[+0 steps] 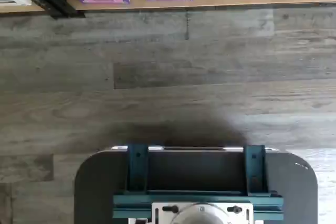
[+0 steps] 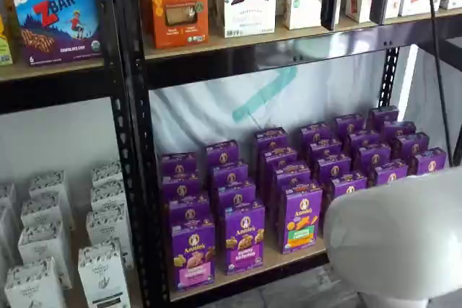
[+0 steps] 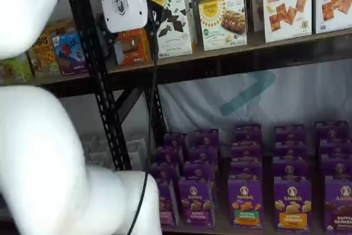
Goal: Pick up the purple box with a pink patch in the middle, on the bottom shelf, the first box from the left
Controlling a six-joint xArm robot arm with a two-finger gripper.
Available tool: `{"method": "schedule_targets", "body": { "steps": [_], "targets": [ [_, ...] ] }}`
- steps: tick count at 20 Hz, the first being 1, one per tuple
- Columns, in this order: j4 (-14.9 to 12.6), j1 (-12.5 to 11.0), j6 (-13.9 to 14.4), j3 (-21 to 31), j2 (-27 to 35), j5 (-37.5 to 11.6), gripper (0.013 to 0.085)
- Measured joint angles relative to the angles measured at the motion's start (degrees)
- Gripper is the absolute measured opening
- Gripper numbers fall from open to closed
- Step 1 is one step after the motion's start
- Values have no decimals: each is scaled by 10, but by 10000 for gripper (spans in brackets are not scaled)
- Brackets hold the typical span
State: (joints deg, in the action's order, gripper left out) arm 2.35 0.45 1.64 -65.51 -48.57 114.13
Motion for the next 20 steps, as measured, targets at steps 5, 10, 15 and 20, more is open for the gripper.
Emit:
{"method": "schedule_targets", "body": {
  "steps": [5, 10, 15, 20],
  "targets": [
    [29, -24, -14, 18, -20, -34, 850],
    [26, -16, -7, 24, -23, -39, 850],
    [29, -12, -4, 42, -29, -52, 850],
    [24, 2, 7, 69, -36, -73, 850]
  ]
}}
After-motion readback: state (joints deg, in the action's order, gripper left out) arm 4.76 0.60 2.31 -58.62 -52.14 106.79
